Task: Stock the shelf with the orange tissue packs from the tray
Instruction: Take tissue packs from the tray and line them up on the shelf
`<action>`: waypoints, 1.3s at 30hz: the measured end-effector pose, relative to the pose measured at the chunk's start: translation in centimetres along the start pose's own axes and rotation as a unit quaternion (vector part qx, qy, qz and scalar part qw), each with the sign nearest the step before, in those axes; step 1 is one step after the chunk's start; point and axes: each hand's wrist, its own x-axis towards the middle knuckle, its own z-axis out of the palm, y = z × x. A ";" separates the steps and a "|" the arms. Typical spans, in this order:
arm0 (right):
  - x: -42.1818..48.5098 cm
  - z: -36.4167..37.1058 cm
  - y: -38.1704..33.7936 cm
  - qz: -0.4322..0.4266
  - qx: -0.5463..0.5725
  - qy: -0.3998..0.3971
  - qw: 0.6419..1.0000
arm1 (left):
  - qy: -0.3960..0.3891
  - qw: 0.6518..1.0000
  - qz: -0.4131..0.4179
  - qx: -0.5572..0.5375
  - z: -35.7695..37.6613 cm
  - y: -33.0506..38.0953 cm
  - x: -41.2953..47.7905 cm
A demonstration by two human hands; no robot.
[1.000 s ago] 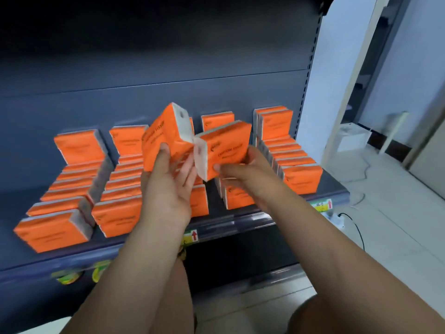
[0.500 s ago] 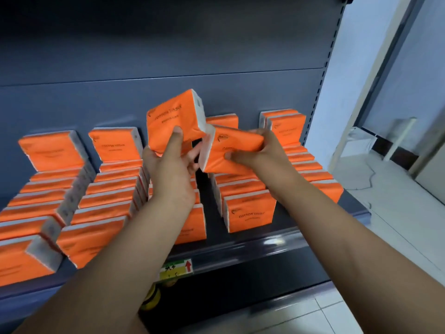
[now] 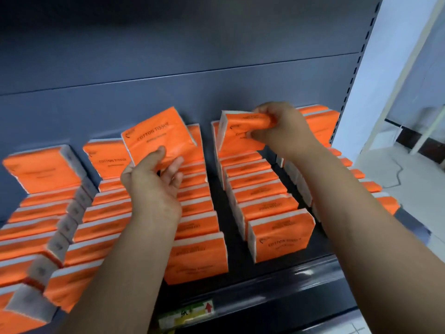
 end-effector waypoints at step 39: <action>-0.7 3.1 -0.1 0.026 -0.122 -0.009 0.992 | -0.011 1.000 0.017 0.009 -0.2 -0.7 0.8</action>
